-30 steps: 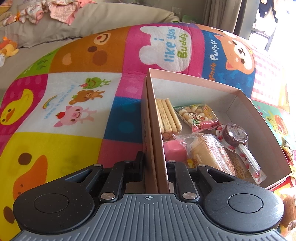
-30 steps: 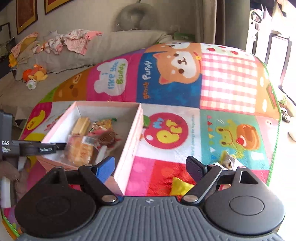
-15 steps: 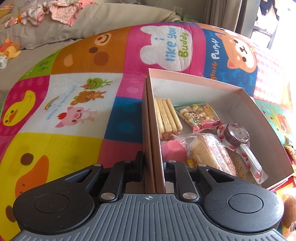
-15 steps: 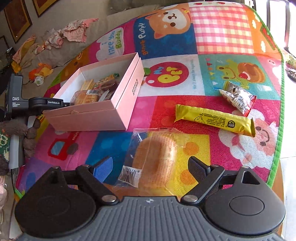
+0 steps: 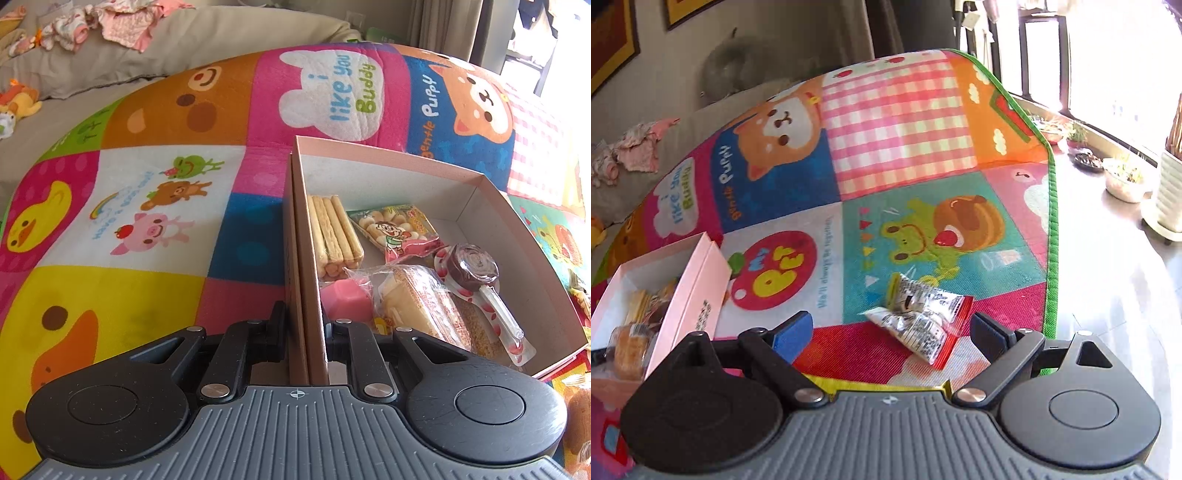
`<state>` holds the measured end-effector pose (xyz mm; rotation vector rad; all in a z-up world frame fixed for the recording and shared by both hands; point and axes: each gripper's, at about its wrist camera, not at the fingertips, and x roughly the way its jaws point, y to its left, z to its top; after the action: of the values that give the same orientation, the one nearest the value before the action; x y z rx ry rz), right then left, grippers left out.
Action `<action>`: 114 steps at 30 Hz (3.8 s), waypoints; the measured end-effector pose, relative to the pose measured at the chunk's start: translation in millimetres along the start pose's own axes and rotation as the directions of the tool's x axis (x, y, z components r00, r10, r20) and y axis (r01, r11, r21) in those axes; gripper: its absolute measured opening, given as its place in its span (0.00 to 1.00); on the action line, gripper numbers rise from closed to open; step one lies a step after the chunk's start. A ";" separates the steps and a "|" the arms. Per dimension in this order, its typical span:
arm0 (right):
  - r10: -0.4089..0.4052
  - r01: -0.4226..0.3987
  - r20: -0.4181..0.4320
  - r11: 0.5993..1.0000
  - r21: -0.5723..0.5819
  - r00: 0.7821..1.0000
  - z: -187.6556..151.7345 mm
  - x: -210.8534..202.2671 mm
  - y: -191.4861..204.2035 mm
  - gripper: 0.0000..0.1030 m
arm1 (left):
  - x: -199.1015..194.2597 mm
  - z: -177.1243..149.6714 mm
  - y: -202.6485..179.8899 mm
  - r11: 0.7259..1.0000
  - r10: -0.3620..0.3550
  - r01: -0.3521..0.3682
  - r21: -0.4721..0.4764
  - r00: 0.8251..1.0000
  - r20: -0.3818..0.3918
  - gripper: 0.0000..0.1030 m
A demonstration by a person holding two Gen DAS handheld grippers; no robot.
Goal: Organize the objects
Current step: 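Move the right gripper to the white candy packets and grasp them, then carry the candy packets into the box and open the right gripper, then grasp the round bread bun bag with the right gripper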
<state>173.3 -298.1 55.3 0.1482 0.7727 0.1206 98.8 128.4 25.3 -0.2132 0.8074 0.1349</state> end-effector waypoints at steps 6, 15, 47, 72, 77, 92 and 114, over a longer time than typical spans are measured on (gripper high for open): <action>-0.045 0.051 -0.084 0.997 0.065 0.995 7.1 48.9 -11.1 0.83 | 0.1 -0.2 0.2 1.000 -0.004 0.004 0.001 1.000 0.000 0.16; -0.054 0.052 -0.093 0.998 -0.032 0.994 -9.0 28.8 -5.9 0.58 | -0.2 -0.7 1.2 1.000 -0.007 0.007 -0.010 1.000 0.006 0.16; 0.046 -0.067 -0.086 0.964 -0.256 0.995 -34.9 14.4 4.2 0.78 | -0.2 -0.5 0.5 1.000 0.000 0.000 -0.011 1.000 0.003 0.16; 0.293 -0.373 -0.239 0.810 -0.452 0.926 -107.9 -119.9 124.9 0.57 | 0.1 3.1 -0.7 1.000 0.004 -0.004 0.008 1.000 -0.020 0.15; 0.334 -0.431 -0.276 0.756 -0.492 0.901 -108.9 -129.1 155.1 0.57 | -0.9 0.0 0.4 1.000 -0.003 0.003 0.006 1.000 -0.004 0.15; 0.417 -0.421 -0.113 0.788 -0.449 0.902 6.4 -47.1 289.1 0.58 | -1.0 -2.4 6.4 0.999 -0.033 0.033 -0.010 0.999 0.008 0.15; 0.144 -0.138 -0.010 0.924 -0.357 0.990 -45.6 -75.7 116.7 0.82 | -1.5 -4.9 8.4 0.999 -0.043 0.044 -0.016 0.999 0.024 0.16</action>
<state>81.2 -191.7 95.6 -0.1415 0.7112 0.3938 92.6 135.3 21.9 -0.2446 0.7780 0.1029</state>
